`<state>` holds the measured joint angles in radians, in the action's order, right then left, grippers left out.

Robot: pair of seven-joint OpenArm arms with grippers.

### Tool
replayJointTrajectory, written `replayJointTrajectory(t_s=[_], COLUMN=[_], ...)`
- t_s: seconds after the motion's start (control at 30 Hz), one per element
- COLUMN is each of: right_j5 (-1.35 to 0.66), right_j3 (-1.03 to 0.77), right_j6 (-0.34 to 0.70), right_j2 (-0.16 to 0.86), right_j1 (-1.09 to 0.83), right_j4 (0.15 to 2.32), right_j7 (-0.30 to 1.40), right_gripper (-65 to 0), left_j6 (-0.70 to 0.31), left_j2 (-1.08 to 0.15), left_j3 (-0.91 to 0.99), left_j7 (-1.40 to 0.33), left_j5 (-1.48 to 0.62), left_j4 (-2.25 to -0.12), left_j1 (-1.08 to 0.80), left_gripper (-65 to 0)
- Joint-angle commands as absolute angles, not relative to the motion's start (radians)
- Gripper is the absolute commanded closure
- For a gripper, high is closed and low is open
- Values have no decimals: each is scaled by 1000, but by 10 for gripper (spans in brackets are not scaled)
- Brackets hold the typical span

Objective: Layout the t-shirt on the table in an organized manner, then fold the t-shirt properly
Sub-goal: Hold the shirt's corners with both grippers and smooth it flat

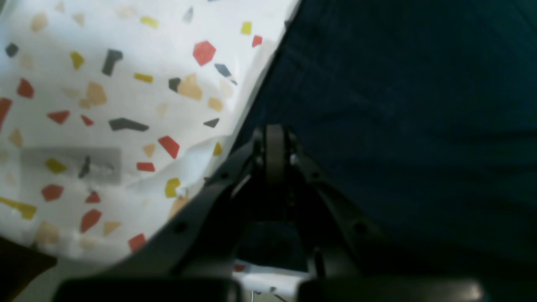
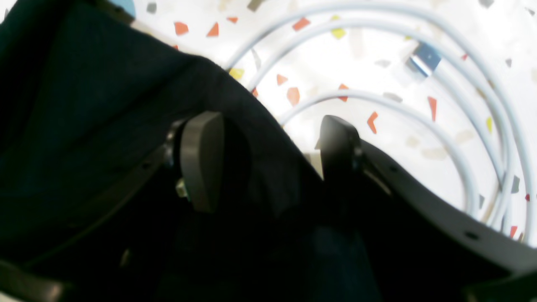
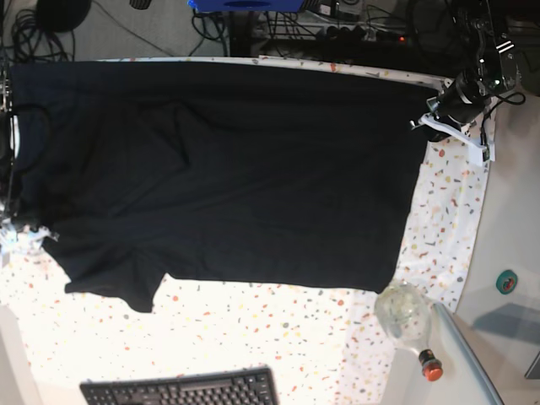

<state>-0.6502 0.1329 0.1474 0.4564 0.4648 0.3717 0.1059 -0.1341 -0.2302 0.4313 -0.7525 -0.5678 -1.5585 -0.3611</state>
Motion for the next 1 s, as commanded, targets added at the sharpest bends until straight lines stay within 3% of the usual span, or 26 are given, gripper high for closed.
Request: replayJointTrajectory(t_s=[0.0,0.3,0.37,0.47,0.5,0.63,0.97], right_j5=[-654,-654,-654,-654,-656,-659,-656], right_j3=[127,137,136,128,127,27,-209], right_j6=[145,145,147,166,189,211,209], right_j2=[478,481,481,481,481,481,447], right_j1=[489,490,489,489,486,407,180], right_j4=[371,292,294,302,318,452,954], right_j7=[90,36,36,39,39,68,417], right_gripper=[-342,-338,-263,-17,0,0,0], left_j6=[-137,-137,-137,-137,-137,-137,-137], left_j2=[-242,-249,-249,-246,-246,-245,-248], left_j3=[438,447,447,447,447,447,447], left_j7=[-740,-740,-740,-740,-740,-740,-740], left_j5=[-576,-576,-576,-576,-576,-576,-576], left_j4=[-1586,-1584,-1584,-1586,-1586,-1586,-1584], left_j1=[-358,-369,-369,-366,-364,-363,-358], left_gripper=[0,0,0,0,0,0,0])
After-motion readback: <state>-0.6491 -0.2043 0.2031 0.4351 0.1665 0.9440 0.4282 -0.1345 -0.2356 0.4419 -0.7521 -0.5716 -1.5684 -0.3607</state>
